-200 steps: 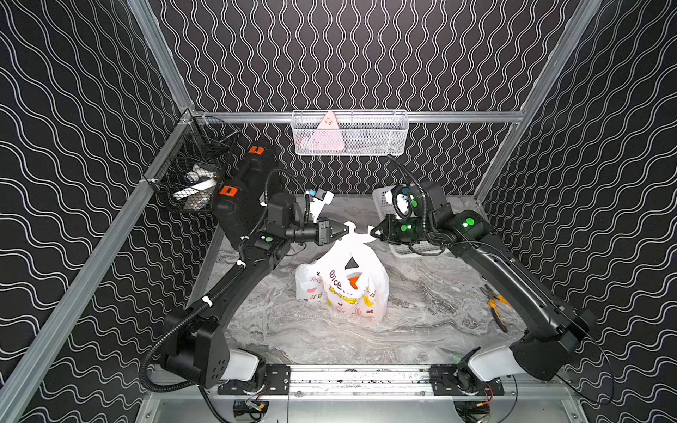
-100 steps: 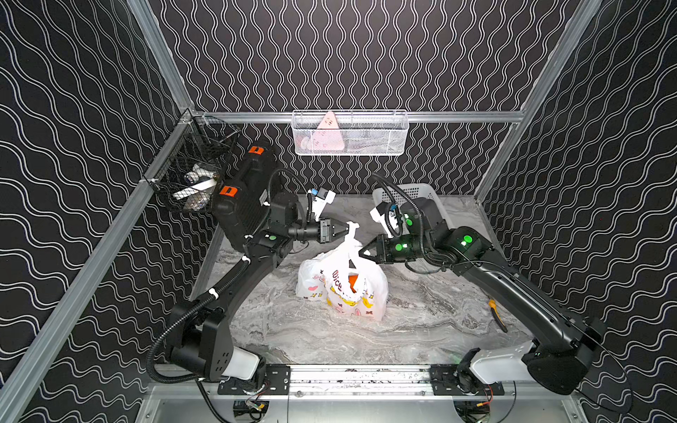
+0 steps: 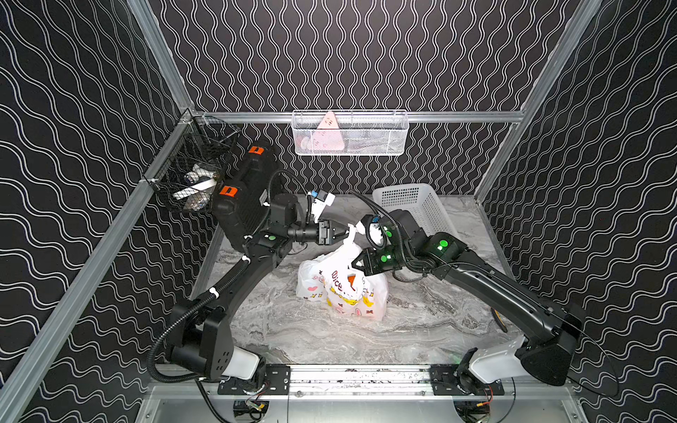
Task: Place the oranges into plastic bags & tie knots
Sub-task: Tie the plastic bag at the center of the board.
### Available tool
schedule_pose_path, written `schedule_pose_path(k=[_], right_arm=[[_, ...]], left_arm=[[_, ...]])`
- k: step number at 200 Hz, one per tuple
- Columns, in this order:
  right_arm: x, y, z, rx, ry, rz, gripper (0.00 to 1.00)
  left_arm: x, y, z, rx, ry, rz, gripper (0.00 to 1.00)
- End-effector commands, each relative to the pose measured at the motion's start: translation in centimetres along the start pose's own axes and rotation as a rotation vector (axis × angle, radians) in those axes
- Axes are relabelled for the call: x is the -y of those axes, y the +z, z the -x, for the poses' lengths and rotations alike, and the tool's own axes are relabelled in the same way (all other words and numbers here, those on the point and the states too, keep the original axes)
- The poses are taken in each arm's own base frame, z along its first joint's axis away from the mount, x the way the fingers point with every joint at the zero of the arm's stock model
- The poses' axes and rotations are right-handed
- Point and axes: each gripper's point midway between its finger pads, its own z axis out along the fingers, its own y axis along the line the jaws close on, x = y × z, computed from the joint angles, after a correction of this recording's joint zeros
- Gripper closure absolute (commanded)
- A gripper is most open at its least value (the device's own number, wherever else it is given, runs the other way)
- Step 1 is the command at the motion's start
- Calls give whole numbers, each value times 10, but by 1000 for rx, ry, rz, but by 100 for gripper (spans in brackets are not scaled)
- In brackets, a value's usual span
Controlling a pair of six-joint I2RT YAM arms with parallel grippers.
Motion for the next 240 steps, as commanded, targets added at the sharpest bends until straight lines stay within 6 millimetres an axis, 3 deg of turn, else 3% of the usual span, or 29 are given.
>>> schedule_pose_path(k=[1,46,99,121,164,205,240], right_arm=[[-2,-4,11,50,-21,-7,100],[-4,-7,16,68,-25,-10,100],[-5,-8,18,77,-18,-6,100],[-6,-9,19,80,-19,-6,100],[-6,-10,20,82,-23,-11,100],[-7,-11,24,89,-25,-11,100],[-7,-11,25,88,-27,-13,100]], left_arm=[[0,-5,-17,-42,10,6,32],[-6,-20,-31,-60,0,99,17],[-16,-44,-30,-96,14,322,12],[-22,-55,-33,-114,16,416,1],[-24,-72,-35,-162,29,528,1],[-20,-88,-38,-208,55,619,10],[-11,-90,-41,-207,50,600,5]])
